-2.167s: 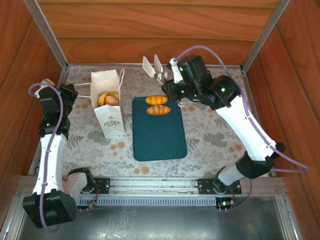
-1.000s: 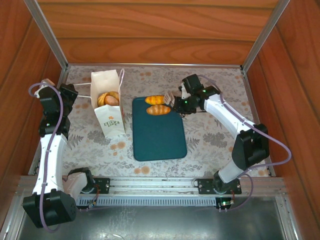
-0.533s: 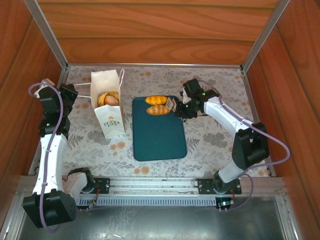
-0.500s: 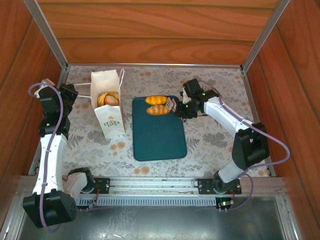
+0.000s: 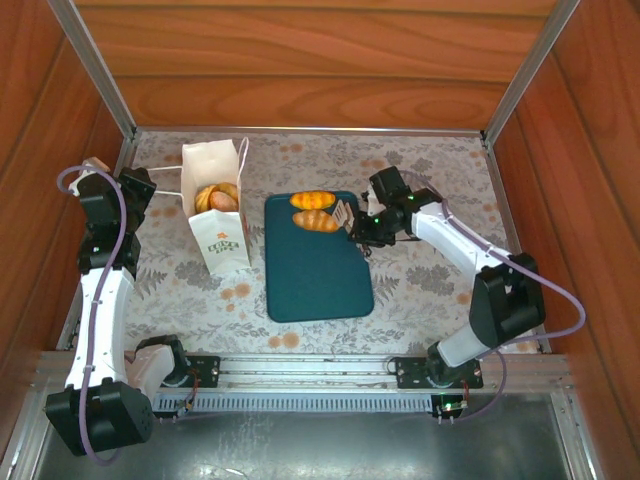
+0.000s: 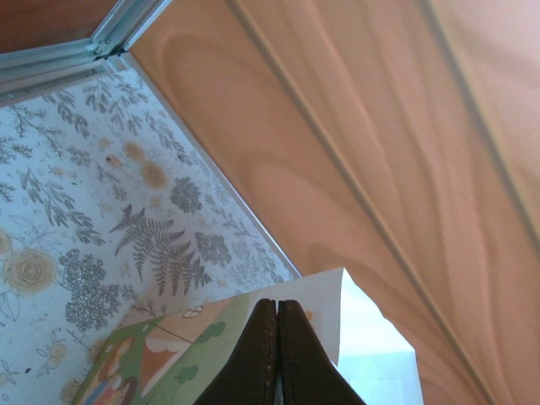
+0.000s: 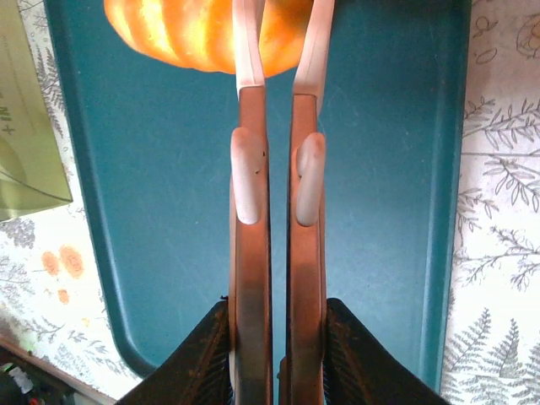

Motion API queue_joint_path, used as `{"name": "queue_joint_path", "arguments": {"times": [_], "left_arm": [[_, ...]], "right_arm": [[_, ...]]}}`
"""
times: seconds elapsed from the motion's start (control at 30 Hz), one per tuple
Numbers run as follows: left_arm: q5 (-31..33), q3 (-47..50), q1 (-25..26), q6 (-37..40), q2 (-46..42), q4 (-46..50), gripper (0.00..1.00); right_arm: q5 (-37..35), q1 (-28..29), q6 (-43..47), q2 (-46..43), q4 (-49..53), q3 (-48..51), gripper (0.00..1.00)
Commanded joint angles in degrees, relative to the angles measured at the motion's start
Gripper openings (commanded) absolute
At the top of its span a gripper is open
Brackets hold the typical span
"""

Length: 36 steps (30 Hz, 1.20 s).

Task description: Place the fake bread into the paper bag

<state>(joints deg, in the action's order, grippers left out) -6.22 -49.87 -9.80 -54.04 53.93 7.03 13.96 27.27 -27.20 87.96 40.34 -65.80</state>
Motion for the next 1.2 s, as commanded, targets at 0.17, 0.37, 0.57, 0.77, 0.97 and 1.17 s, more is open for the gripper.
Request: {"name": "queue_joint_path", "arguments": {"times": [0.17, 0.37, 0.57, 0.77, 0.97, 1.17], "left_arm": [[0.3, -0.2, -0.3, -0.5, -0.4, -1.5, 0.00], [0.5, -0.1, -0.3, -0.4, -0.4, -1.5, 0.00], [0.6, -0.2, -0.3, -0.4, -0.3, -1.4, 0.00], [0.7, -0.3, -0.4, -0.3, -0.4, -1.2, 0.00], [0.6, -0.6, -0.4, -0.2, -0.3, -1.0, 0.00], [0.3, -0.7, -0.4, -0.5, -0.2, -1.0, 0.00]], "right_arm": [[7.0, -0.3, -2.2, -5.4, 1.1, 3.2, 0.30], [7.8, 0.0, -2.2, -8.8, 3.6, 4.4, 0.29], [4.2, 0.0, -1.6, -11.3, 6.7, 3.3, 0.29], [3.5, 0.8, 1.9, -9.3, 7.4, -0.6, 0.30], [-1.1, 4.4, 7.7, -6.0, 9.0, -7.1, 0.34], [-9.3, 9.0, 13.9, -1.1, 11.7, -12.5, 0.39]]}}
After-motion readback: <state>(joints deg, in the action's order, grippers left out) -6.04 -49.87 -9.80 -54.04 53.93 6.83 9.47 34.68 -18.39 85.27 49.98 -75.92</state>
